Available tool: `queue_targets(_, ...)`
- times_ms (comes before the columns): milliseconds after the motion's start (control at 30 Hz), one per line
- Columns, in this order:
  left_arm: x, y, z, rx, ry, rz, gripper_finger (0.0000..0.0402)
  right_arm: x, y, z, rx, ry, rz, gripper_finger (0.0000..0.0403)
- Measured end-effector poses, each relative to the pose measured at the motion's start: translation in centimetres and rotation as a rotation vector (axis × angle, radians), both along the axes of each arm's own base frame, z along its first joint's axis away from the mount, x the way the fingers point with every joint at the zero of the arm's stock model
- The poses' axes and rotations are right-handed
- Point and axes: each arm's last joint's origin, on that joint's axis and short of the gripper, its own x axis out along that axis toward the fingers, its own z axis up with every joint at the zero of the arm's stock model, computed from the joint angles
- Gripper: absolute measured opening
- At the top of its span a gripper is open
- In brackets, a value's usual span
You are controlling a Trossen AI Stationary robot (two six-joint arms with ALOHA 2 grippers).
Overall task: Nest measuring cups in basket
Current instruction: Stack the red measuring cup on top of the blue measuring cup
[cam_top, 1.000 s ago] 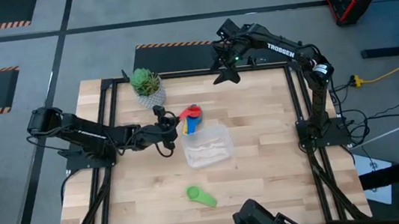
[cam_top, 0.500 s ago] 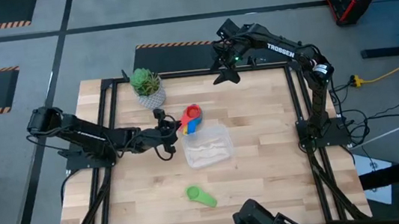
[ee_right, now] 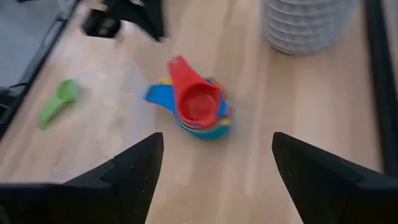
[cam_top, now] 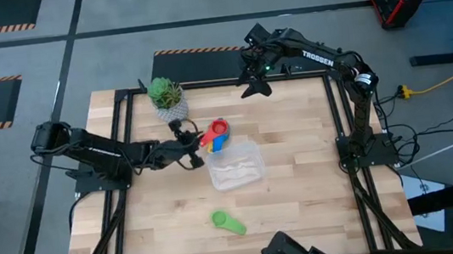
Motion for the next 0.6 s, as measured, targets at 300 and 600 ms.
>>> queue_targets(300, -0.4, 3.2, -0.3, -0.158, -0.104, 0.198, 0.0009, 2.5, 3.8, 0.1, 0.031, -0.024, 0.129, 0.0305)
queue_targets(600, -0.8, 4.4, -1.4, -0.422, -0.079, 0.124, 0.0005, 4.7, 7.7, -0.3, -0.082, 0.045, 0.192, 0.0305)
